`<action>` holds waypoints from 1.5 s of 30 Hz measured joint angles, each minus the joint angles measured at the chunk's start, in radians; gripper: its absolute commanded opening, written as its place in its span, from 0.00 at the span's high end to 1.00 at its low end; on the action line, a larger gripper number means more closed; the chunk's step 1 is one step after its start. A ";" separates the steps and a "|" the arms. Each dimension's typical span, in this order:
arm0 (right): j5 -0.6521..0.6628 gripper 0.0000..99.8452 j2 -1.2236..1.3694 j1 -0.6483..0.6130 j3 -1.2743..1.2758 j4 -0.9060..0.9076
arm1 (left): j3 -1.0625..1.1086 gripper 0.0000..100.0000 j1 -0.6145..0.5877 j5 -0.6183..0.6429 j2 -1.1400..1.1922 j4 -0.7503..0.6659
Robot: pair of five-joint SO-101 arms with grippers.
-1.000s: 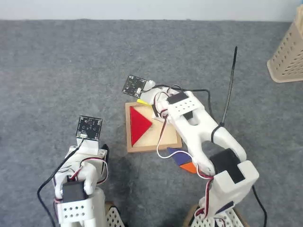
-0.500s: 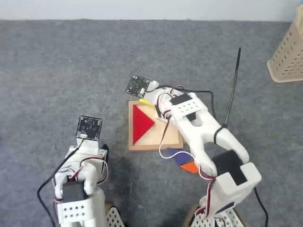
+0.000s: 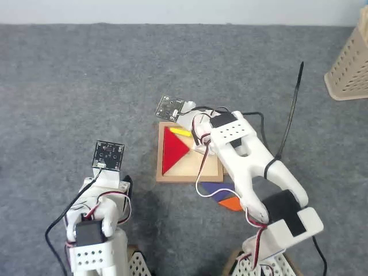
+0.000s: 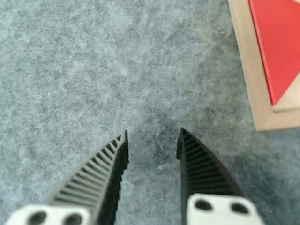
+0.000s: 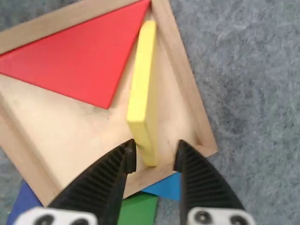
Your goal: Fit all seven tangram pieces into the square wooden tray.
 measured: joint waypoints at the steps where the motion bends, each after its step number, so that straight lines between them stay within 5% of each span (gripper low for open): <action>1: 0.000 0.98 0.000 0.002 0.000 0.006 | 0.000 0.83 0.000 0.000 0.000 0.000; 38: -0.023 0.99 0.089 0.075 0.003 -0.169 | 0.000 0.83 0.000 0.000 0.000 0.000; 45: -0.299 0.99 0.129 0.075 -0.057 -0.321 | 0.000 0.83 0.000 0.000 0.000 0.000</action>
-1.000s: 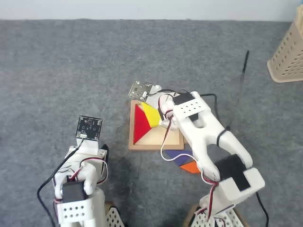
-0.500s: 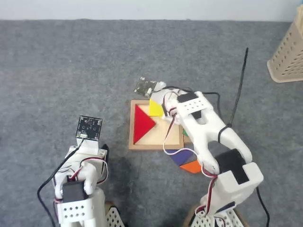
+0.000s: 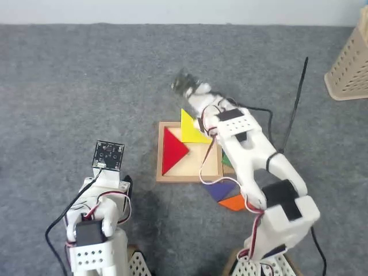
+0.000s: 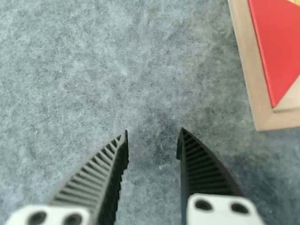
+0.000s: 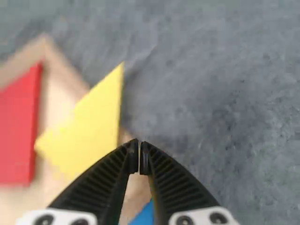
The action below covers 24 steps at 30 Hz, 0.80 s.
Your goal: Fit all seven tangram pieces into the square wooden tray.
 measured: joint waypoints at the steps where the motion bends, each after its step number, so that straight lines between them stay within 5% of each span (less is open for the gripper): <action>1: -0.057 0.99 0.029 0.000 -0.025 -0.028 | 0.000 0.83 0.000 0.000 0.000 0.000; 11: -0.313 0.99 0.324 -0.002 -0.235 -0.089 | 0.000 0.83 0.000 0.000 0.000 0.000; 24: -0.249 0.99 0.226 -0.121 -0.133 -0.094 | 0.000 0.83 0.000 0.000 0.000 0.000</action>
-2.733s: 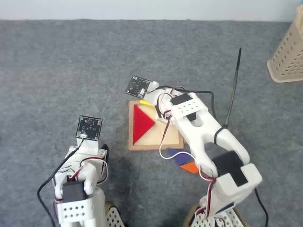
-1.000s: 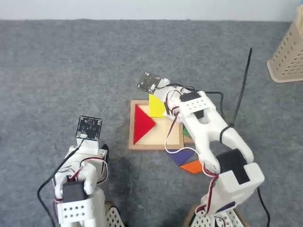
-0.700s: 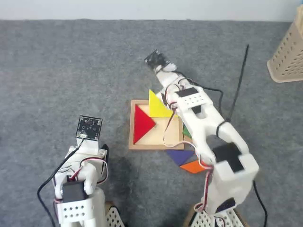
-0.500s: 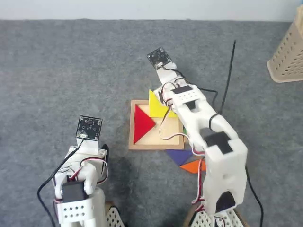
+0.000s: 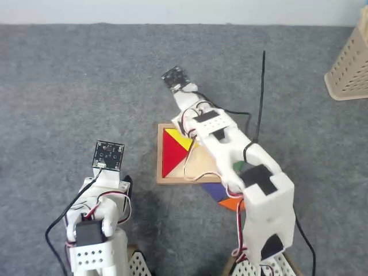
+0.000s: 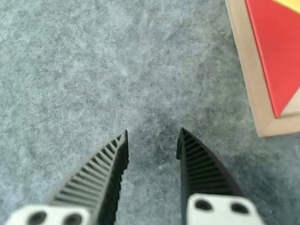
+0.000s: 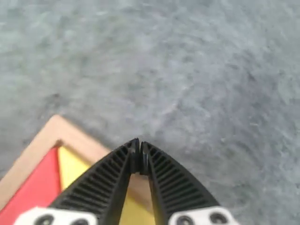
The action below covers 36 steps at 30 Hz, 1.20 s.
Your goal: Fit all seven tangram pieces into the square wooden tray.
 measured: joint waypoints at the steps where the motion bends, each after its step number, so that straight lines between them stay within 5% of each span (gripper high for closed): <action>1: 0.008 0.99 -0.015 -0.005 0.015 -0.002 | 0.000 0.83 0.000 0.000 0.000 0.000; 14: 0.018 0.99 -0.407 0.100 0.298 0.035 | 0.000 0.83 0.000 0.000 0.000 0.000; 21: 0.038 0.99 -0.756 0.103 0.414 0.431 | 0.000 0.83 0.000 0.000 0.000 0.000; 29: 0.338 0.99 -0.825 0.103 0.516 0.899 | 0.000 0.83 0.000 0.000 0.000 0.000; 36: 0.514 0.85 -0.829 0.101 0.741 0.816 | 0.000 0.83 0.000 0.000 0.000 0.000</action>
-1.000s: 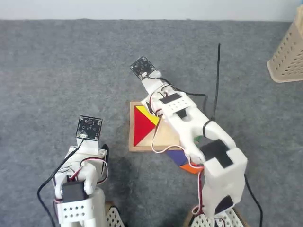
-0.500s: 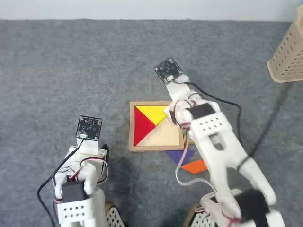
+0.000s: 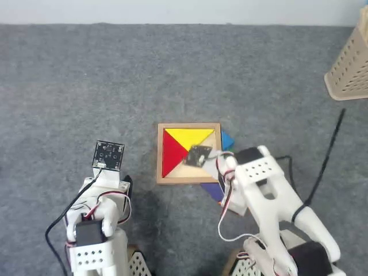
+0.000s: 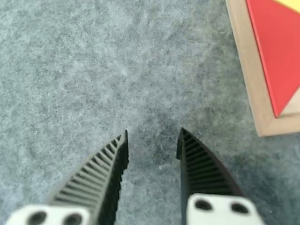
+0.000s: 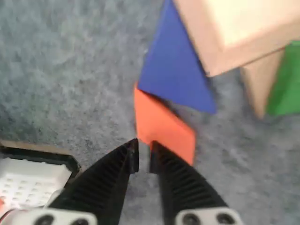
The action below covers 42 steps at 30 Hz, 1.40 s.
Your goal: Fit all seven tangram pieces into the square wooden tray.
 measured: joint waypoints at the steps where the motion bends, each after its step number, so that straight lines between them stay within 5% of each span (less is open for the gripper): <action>1: 0.000 0.84 0.000 0.000 0.026 -0.025 | 0.000 0.83 0.000 0.000 0.000 0.000; 23: -0.054 0.77 -0.040 0.123 0.101 -0.184 | 0.000 0.83 0.000 0.000 0.000 0.000; 42: 0.063 0.77 -0.020 0.092 0.044 0.005 | 0.000 0.83 0.000 0.000 0.000 0.000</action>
